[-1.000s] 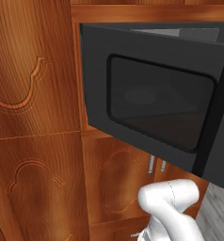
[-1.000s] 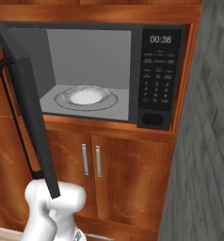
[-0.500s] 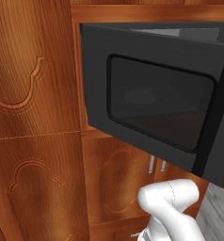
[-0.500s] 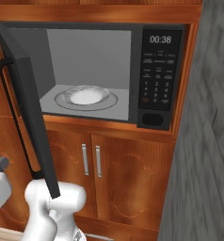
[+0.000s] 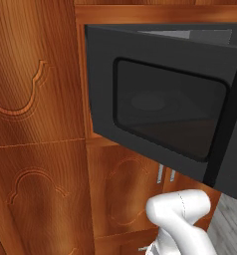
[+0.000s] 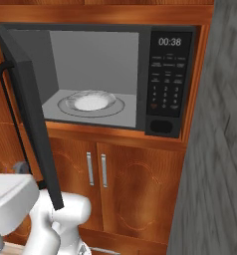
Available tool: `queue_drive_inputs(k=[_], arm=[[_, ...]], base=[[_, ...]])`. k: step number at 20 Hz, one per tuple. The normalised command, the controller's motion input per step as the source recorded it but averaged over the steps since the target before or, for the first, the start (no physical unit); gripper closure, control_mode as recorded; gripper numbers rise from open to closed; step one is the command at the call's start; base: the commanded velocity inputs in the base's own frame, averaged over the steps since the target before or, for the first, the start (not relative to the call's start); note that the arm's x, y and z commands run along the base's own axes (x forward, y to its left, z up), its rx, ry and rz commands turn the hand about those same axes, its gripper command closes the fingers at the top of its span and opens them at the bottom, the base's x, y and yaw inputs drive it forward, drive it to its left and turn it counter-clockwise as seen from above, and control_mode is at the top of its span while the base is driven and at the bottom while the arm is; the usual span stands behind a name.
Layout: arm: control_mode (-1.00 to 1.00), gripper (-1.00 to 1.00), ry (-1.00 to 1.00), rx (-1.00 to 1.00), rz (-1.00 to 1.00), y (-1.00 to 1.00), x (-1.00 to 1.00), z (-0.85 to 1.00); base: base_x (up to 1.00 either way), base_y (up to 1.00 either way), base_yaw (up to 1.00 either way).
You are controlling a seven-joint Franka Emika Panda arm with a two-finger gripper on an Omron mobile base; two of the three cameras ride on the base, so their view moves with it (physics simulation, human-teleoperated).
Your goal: Pick the bell pepper from the counter and place it in the microwave. Then turn on the microwave.
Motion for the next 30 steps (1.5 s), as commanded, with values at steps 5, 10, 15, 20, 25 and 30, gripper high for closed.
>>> queue_drive_inputs(k=[5,10,15,20,25,30], arm=[[-1.00,-1.00,-0.05,0.00,0.08,-0.12,0.17,-0.08],[-1.00,-1.00,-0.06,0.00,0.12,-0.04,0.19,-0.13],[-1.00,-1.00,-0.03,0.00,0.13,0.00,0.22,-0.15],[-1.00,-1.00,-0.05,0.00,0.11,-0.02,0.18,-0.11],[-1.00,-1.00,-0.04,0.00,0.10,-0.03,0.19,-0.17],[-1.00,-1.00,-0.02,0.00,0.10,-0.01,0.21,-0.21]], base=[[0.00,0.00,0.00],[0.00,0.00,0.00],[0.00,0.00,0.00],[0.00,0.00,0.00],[0.00,0.00,0.00],[0.00,0.00,0.00]])
